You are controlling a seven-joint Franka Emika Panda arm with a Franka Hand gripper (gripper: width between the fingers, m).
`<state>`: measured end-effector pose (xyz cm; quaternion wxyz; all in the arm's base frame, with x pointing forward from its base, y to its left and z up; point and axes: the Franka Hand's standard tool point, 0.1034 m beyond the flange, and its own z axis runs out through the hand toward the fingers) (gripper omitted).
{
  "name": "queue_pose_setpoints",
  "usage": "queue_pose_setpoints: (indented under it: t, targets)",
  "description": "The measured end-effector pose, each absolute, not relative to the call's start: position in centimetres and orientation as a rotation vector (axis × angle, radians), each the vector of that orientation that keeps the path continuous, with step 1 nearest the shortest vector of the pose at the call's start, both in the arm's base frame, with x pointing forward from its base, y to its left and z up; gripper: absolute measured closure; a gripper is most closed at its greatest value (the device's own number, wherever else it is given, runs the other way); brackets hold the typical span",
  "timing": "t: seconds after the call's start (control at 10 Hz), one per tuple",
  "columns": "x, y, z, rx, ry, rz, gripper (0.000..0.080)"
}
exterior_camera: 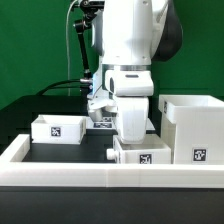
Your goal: Assemble drawer
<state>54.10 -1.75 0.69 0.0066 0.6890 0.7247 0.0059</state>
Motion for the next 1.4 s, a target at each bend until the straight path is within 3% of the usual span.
queue_pose_setpoints:
  t: [1.4]
  targets:
    - [53.9, -0.6, 0.8, 2.139, 2.308, -0.027, 0.0757]
